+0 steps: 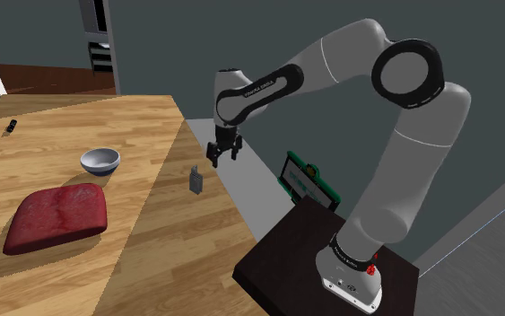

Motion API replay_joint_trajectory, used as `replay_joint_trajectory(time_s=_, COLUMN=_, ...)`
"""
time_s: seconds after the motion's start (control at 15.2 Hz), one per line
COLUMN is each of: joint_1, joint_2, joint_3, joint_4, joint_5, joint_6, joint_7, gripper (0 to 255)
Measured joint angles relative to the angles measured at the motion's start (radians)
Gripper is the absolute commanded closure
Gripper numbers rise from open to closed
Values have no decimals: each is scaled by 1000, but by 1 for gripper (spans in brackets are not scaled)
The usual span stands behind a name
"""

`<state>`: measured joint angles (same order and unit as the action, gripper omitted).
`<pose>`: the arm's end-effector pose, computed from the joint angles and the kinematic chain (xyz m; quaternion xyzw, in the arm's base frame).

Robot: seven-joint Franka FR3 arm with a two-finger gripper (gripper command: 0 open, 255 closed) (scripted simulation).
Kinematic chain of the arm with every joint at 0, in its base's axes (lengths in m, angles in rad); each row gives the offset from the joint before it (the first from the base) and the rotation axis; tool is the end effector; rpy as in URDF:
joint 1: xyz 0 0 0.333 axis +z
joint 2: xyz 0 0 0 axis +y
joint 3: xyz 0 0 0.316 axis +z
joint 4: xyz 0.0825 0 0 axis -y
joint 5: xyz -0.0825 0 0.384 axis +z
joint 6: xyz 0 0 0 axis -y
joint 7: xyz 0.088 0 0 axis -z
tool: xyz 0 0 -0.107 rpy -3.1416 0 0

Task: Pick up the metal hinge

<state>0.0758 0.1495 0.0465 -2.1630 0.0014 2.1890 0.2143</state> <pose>0.5376 0.0660 0.3177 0.9970 -0.0464 -0.0614 0.0064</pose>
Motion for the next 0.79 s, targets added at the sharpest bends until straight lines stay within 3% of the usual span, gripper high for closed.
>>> replay_joint_trajectory(time_s=0.79, joint_1=41, joint_2=463, joint_3=-8, joint_4=433, joint_5=-61, joint_6=56, joint_7=50, gripper=0)
